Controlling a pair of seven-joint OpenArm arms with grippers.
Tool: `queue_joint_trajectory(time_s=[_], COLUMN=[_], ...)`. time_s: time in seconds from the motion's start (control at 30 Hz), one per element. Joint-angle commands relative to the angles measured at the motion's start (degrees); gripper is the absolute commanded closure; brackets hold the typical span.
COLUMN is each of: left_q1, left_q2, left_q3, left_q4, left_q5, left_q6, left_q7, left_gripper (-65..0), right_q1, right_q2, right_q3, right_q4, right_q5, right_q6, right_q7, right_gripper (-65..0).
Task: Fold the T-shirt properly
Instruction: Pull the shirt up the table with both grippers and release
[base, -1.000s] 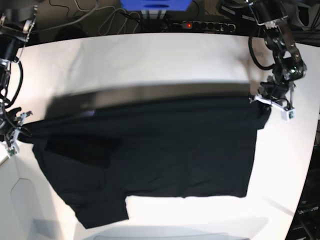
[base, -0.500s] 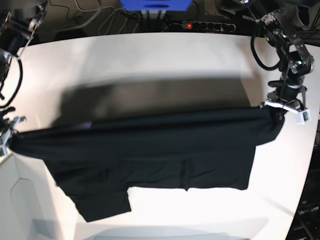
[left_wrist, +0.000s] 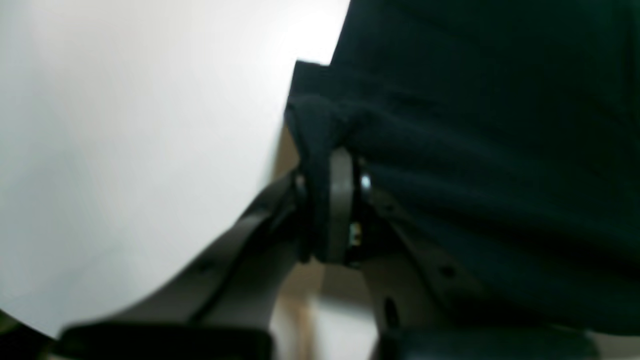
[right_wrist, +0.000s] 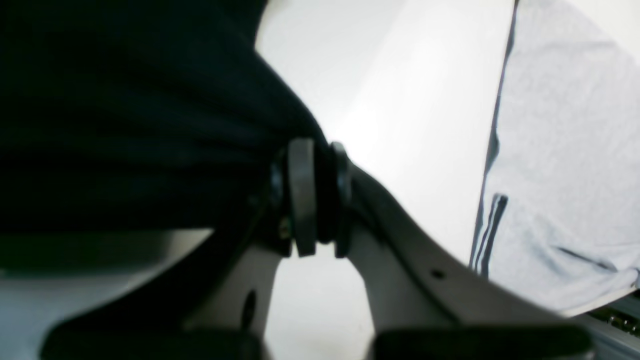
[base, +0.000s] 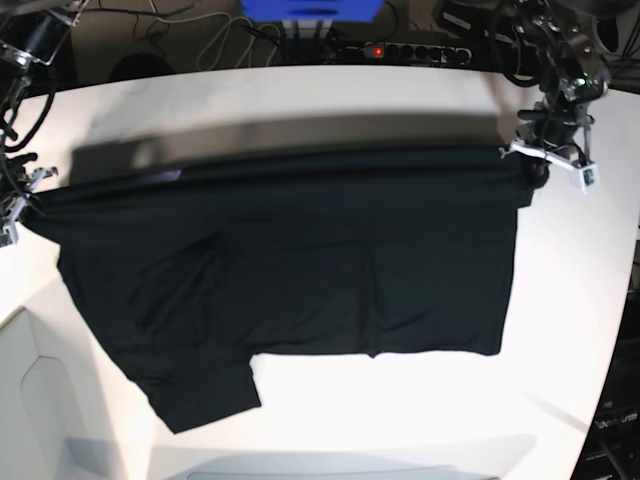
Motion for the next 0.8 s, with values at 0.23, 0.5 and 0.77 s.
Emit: queue_joint_trajectory(time_s=[0.23,0.5,0.77], left_q1=[1.92,5.44,9.48], left_q2=[-1.06,-0.8,-0.62], left_q3=[-1.09,-1.09,-1.09], left_q4=[-1.57,-4.48,-4.21], left_q5=[1.93,1.93,1.84], left_q6=[1.17,1.17,1.17], left_q7=[-1.84,-1.93,-1.93], left_gripper=[0.0,0.0,0.0], right_q1=[-6.12,-11.83,-13.77], right_q2=[-1.5,-5.19,-5.46], right_q3=[4.06,5.11,4.85], right_q4=[0.87,0.87,0.61], right_q5=[-2.55,-2.55,-2.55], right_q6=[-0.97,-0.97,-0.97], right_q7=[-0.4,4.26,4.26], right_gripper=[0.0,0.0,0.0])
